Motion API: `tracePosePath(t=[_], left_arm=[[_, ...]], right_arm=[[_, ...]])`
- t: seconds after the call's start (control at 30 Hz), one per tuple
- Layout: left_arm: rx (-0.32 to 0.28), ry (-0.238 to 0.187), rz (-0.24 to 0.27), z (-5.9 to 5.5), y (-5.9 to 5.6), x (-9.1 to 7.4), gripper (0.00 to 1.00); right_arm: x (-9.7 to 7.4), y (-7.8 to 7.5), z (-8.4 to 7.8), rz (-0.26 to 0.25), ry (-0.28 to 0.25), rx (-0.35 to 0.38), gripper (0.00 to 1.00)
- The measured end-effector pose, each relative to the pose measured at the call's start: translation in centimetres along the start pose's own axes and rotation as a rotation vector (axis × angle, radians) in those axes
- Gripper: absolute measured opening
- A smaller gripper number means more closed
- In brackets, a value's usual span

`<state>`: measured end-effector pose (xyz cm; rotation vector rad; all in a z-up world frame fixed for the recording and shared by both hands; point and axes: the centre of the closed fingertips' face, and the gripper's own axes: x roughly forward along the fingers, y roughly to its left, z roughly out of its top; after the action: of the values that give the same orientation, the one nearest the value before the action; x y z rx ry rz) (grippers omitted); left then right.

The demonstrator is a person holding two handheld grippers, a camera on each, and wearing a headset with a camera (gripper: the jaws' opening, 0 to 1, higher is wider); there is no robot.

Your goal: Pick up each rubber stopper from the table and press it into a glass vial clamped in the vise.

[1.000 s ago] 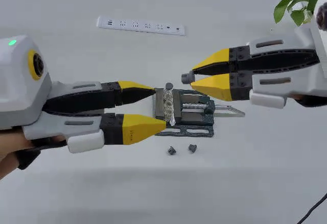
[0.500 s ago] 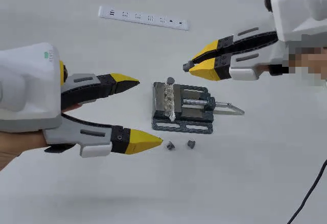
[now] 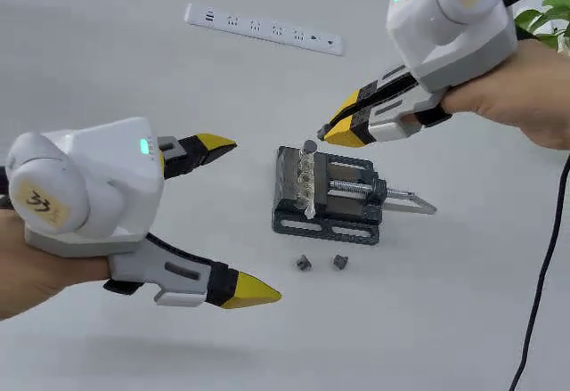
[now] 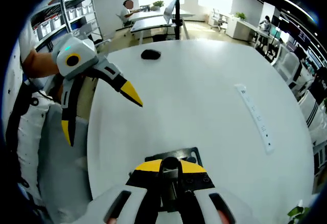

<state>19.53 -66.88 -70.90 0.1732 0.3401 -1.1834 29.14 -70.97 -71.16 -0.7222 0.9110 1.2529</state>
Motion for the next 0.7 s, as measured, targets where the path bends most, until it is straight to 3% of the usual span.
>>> tracePosePath(t=[0.37, 0.7], left_arm=[[-0.012, 0.012, -0.012, -1.0, -0.1, 0.4, 0.99], [-0.023, 0.002, -0.015, -1.5, 0.2, 0.4, 0.99]], right_arm=[[3.7, -1.6, -2.0, 0.017, 0.118, 0.006, 0.06], [4.9, -2.1, -3.0, 0.022, 0.186, 0.006, 0.06]])
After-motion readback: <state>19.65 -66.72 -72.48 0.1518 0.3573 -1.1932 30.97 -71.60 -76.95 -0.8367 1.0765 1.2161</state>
